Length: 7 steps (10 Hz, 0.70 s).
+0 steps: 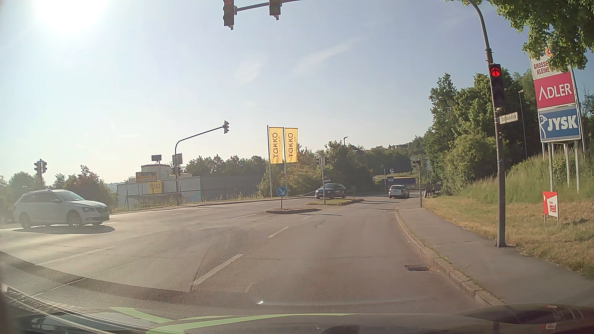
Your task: Follow the waypoints while adhering to traffic rules and regulations
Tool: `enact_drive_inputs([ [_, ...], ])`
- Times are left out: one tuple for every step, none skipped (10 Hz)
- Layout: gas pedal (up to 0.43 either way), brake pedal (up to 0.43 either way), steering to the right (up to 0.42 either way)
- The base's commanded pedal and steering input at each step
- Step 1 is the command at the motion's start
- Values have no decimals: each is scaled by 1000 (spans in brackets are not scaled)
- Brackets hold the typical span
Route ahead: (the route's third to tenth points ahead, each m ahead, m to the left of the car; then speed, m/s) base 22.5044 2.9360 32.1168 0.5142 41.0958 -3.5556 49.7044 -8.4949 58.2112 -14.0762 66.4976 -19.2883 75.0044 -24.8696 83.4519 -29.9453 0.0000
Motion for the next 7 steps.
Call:
enact_drive_inputs([
  [0,317,44],
  [0,317,44],
  [0,317,44],
  [0,317,44],
  [0,317,44],
  [0,317,44],
  [0,317,44],
])
